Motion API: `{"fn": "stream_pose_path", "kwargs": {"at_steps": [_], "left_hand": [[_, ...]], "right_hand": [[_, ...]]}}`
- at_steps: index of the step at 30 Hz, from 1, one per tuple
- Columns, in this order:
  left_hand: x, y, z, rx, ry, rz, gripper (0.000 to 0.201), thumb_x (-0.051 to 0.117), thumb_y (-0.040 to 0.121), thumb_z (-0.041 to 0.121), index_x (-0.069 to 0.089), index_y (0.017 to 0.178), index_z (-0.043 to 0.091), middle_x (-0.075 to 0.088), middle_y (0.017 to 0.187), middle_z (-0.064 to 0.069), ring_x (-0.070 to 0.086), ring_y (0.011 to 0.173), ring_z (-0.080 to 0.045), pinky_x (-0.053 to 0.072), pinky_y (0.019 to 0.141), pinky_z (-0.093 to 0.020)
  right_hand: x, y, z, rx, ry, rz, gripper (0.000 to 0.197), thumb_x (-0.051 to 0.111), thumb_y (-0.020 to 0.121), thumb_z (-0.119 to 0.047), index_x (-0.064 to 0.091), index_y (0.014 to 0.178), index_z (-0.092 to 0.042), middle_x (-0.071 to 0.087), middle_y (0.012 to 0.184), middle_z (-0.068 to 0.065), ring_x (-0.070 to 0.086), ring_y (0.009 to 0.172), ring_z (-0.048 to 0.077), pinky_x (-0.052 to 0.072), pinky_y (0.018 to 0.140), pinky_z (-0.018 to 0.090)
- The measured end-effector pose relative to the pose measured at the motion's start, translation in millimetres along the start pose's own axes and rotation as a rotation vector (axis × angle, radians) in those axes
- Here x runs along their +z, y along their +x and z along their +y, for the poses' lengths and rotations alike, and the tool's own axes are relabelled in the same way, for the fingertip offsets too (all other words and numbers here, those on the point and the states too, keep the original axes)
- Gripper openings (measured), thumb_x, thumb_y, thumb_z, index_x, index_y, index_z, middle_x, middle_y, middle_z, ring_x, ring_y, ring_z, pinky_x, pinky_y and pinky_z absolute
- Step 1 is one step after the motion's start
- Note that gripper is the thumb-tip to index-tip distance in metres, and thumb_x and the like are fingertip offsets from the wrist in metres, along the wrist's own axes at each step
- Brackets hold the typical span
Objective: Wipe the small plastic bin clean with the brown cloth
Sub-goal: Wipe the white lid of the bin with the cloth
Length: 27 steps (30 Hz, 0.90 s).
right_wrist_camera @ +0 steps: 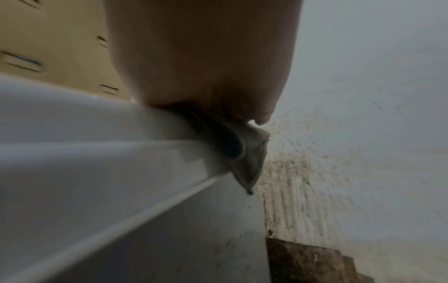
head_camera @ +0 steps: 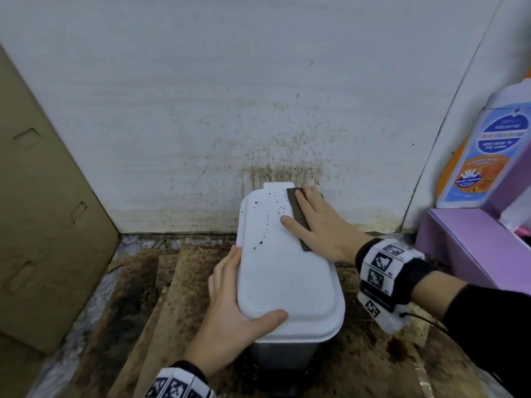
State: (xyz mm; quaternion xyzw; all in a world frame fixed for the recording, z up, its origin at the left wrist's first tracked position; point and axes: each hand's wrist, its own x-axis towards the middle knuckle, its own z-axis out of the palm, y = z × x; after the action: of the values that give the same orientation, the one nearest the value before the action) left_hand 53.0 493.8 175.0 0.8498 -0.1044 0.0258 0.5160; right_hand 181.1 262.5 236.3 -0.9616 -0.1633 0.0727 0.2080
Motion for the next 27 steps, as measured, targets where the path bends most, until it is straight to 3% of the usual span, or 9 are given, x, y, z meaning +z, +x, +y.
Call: {"fn": "stream_pose_path", "kwargs": {"at_steps": [4,11,18,21,27], "left_hand": [[1,0,-1,0.000,0.007,0.011,0.122,0.074,0.058,0.083,0.013,0.157,0.045,0.012,0.155,0.032,0.008,0.149,0.003,0.023,0.118,-0.035],[2,-1,0,0.011,-0.019,0.016,0.121,0.075,0.059,0.082,0.014,0.157,0.046,0.012,0.155,0.033,0.007,0.149,0.005,0.024,0.118,-0.034],[2,1,-2,0.006,-0.011,0.017,0.121,0.076,0.059,0.080,0.014,0.157,0.046,0.011,0.155,0.034,0.007,0.149,0.004,0.021,0.116,-0.033],[1,2,-2,0.006,-0.007,0.015,0.121,0.075,0.059,0.082,0.014,0.157,0.046,0.010,0.155,0.034,0.005,0.150,0.005,0.020,0.115,-0.032],[1,1,0,0.014,0.003,0.019,0.119,0.076,0.060,0.076,0.016,0.157,0.044,0.010,0.155,0.034,0.004,0.149,0.007,0.018,0.115,-0.029]], "right_hand": [[11,-40,-16,-0.007,0.065,-0.014,0.101,0.024,0.093,-0.082,-0.013,0.163,-0.020,-0.028,0.168,-0.010,-0.025,0.154,0.007,-0.005,0.129,0.039],[32,-97,-37,0.021,0.134,0.010,0.101,0.025,0.090,-0.084,-0.020,0.160,-0.028,-0.040,0.161,-0.018,-0.037,0.146,-0.003,-0.011,0.126,0.029],[13,-40,-22,0.074,0.193,-0.023,0.100,0.031,0.093,-0.080,-0.014,0.163,-0.024,-0.032,0.166,-0.012,-0.020,0.156,0.011,0.002,0.129,0.041],[-1,-9,-11,0.127,0.279,-0.050,0.096,0.029,0.096,-0.076,-0.013,0.163,-0.021,-0.029,0.168,-0.011,-0.008,0.159,0.013,0.008,0.129,0.039],[10,-26,-13,0.077,0.234,-0.008,0.093,0.025,0.098,-0.074,-0.012,0.163,-0.019,-0.029,0.168,-0.010,-0.015,0.157,0.011,0.004,0.130,0.041]]}}
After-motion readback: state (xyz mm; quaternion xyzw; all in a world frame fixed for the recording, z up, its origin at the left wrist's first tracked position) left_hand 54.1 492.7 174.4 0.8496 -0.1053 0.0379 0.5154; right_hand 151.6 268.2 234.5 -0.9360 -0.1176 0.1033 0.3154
